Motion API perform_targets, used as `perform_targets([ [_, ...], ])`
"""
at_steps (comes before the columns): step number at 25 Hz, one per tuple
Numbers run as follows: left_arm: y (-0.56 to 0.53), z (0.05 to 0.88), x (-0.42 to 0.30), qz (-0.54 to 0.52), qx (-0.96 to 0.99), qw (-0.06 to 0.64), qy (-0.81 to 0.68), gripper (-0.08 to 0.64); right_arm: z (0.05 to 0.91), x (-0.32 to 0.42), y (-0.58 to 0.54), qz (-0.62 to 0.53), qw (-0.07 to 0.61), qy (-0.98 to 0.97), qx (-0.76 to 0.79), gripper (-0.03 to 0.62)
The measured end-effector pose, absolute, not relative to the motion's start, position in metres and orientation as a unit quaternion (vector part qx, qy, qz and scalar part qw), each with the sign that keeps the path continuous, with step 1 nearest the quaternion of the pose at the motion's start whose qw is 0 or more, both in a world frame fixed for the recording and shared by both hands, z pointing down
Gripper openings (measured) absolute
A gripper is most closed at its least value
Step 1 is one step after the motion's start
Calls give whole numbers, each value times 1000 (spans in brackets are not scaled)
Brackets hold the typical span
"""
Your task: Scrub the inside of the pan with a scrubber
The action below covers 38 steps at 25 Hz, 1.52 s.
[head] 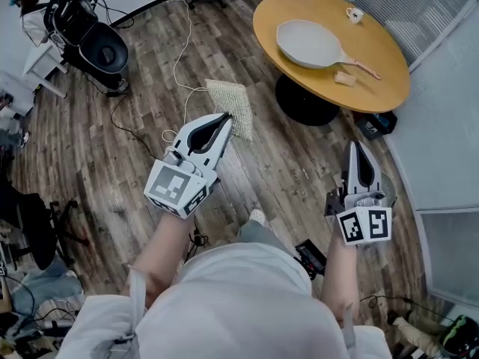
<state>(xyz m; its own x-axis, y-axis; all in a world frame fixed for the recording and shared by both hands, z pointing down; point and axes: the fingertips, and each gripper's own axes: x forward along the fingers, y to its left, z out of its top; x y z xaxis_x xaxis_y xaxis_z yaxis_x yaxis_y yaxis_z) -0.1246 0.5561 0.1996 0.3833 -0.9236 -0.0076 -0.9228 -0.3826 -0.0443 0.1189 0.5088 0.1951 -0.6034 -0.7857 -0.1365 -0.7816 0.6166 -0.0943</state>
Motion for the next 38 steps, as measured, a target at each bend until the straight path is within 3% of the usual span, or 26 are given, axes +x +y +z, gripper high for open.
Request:
perform_targets([
  [17,482,218,-102,-4,-818,17,575,17,218,152,425,-21,72,904,-421,20],
  [38,453,221,-92,-6,-824,19,567,17,218,154,404,-23,73,912,-403,20],
])
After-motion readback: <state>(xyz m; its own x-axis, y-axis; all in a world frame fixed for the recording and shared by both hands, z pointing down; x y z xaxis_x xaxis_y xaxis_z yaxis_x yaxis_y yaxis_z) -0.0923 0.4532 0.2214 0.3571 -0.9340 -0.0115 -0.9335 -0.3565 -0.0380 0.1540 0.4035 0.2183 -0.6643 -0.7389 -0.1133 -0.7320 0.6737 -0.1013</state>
